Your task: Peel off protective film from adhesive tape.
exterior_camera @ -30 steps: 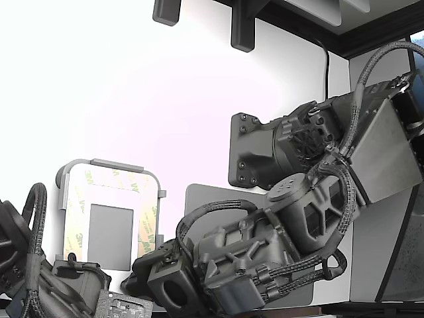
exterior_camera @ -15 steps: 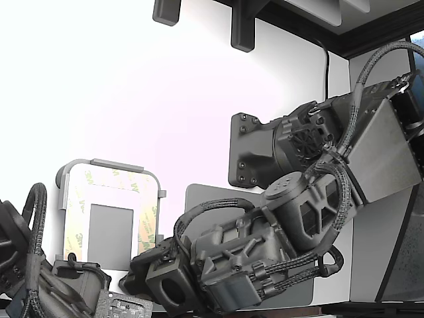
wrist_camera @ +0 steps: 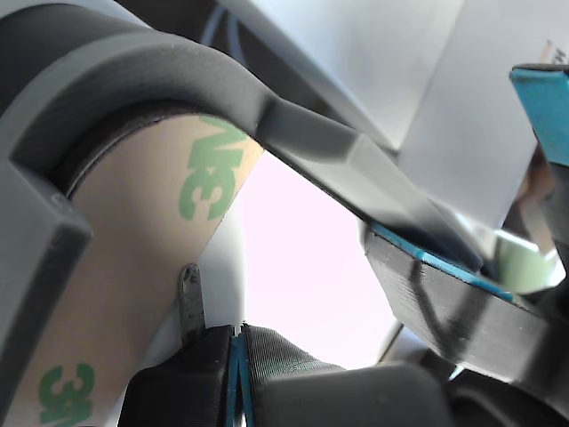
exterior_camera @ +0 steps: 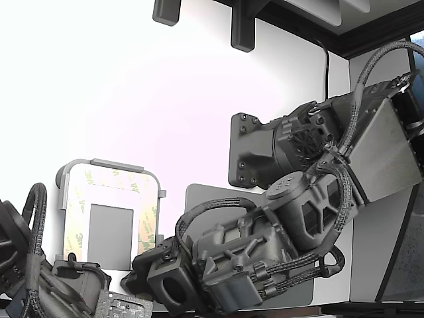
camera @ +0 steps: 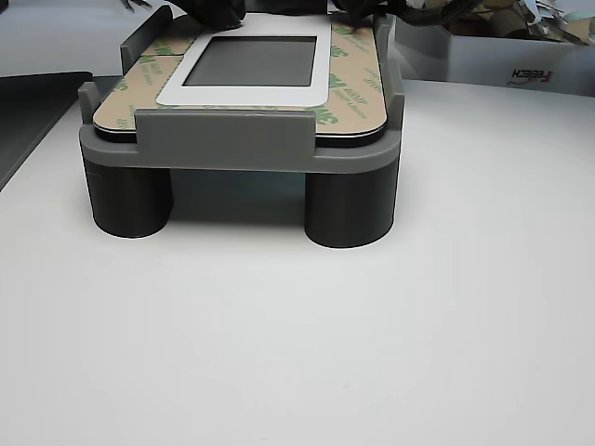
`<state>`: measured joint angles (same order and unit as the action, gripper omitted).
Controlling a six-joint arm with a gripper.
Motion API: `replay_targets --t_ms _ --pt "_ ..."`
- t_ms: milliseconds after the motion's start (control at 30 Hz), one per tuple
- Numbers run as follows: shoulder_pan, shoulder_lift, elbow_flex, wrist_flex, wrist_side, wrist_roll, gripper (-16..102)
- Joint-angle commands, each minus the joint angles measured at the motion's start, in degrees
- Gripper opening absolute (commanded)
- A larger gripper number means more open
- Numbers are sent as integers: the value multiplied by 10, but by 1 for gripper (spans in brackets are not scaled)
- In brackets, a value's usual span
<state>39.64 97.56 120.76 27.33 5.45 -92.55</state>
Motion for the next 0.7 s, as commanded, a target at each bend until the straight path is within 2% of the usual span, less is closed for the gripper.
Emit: replay_targets --t_ms 0,667 --pt "-3 15 -18 3 1 2 -11" --pt "-11 1 -25 -11 -4 -23 -11"
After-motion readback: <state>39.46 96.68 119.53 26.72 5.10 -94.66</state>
